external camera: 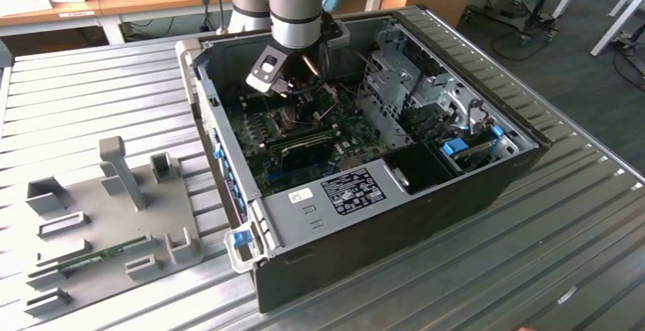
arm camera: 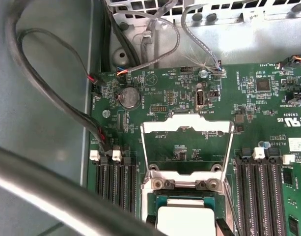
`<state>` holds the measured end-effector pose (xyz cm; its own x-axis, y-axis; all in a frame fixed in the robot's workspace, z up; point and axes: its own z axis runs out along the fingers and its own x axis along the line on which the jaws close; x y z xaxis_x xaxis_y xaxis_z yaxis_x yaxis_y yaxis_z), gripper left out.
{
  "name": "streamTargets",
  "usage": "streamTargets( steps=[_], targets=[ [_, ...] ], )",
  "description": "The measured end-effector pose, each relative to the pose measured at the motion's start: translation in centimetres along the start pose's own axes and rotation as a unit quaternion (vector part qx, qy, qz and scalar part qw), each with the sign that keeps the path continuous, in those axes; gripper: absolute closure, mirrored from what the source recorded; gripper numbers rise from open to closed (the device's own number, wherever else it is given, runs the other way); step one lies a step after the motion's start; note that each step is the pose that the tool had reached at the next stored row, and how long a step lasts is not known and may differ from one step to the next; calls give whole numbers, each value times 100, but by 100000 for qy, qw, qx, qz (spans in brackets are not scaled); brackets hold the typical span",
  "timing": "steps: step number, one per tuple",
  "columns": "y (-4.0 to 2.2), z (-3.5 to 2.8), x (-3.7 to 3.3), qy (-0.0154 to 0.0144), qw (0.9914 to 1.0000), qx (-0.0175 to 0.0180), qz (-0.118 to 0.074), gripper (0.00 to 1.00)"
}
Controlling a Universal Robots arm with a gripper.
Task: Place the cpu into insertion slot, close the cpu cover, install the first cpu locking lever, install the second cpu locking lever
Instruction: 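Place the cpu into insertion slot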
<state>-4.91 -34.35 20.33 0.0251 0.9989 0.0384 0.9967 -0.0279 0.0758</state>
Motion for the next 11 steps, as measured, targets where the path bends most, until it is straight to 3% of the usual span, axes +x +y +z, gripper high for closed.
streamTargets(
  steps=[11],
  targets=[
    [-5,52,-2,9,100000,9,-162,46]
  ],
)
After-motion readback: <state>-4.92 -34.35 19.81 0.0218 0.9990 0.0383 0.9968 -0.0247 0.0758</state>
